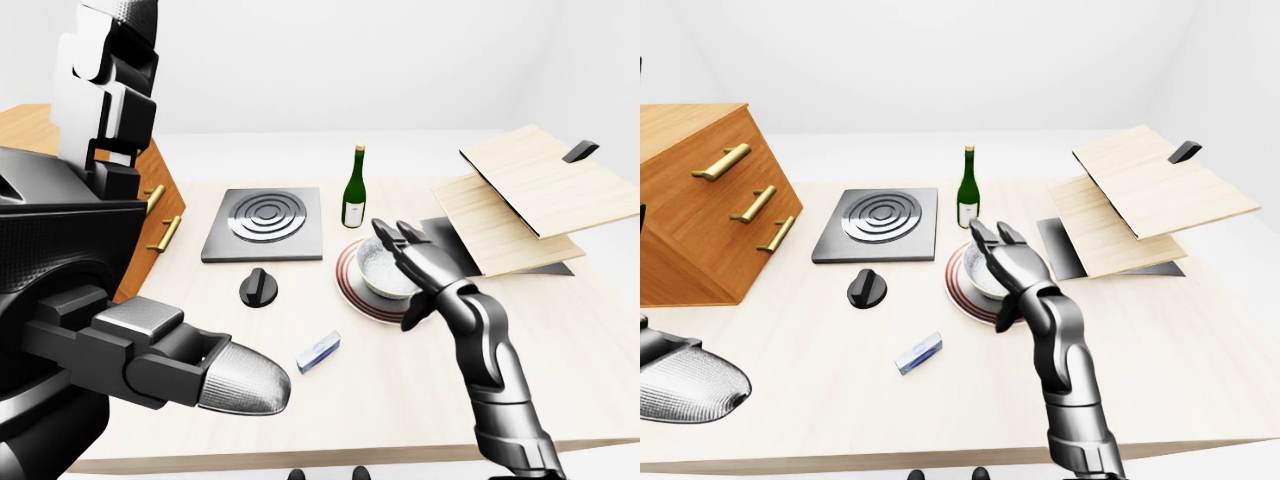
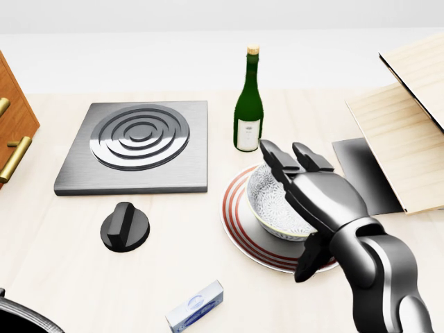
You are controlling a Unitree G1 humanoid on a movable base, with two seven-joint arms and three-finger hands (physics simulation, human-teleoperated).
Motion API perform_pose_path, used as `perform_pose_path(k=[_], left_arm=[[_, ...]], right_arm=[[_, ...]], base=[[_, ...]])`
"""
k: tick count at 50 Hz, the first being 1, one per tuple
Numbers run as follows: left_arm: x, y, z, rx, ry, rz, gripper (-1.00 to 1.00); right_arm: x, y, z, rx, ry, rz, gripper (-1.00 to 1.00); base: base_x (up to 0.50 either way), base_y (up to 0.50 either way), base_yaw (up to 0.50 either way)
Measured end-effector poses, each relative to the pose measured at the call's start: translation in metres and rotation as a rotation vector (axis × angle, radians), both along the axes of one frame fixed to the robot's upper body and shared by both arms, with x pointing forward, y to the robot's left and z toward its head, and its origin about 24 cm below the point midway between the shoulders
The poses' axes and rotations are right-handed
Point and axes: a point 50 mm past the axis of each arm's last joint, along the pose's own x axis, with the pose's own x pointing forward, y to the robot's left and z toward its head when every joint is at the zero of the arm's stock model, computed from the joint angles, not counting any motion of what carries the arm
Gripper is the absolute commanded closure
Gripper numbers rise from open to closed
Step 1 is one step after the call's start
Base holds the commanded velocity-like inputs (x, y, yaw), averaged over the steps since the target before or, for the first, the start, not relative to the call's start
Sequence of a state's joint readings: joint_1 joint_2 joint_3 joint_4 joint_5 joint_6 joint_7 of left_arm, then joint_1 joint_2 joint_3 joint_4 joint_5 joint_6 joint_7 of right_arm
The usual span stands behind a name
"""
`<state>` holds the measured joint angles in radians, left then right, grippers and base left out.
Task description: Pick up the akita bowl and put it on the plate.
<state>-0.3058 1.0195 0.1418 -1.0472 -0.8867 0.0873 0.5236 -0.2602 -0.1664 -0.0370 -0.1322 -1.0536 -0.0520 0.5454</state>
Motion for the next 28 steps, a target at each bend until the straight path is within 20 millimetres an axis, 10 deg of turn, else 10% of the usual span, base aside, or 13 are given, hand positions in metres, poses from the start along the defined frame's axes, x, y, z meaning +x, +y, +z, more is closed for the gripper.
perform_pose_path(k=[16,28], left_arm=[[-0.001,0.0,0.001,0.001,-0.004,-0.002,-0.96],[-0.001,0.0,0.002,0.003,-0.005,-0.002,-0.96]], right_arm=[[-0.036,0.034,0.101,0.632,-0.222,0.443,-1.0],[-0.033,0.009,0.134,1.25,-0.377,0.619,-1.0]], base=[[0.0,0.0,0.0],[0.0,0.0,0.0]])
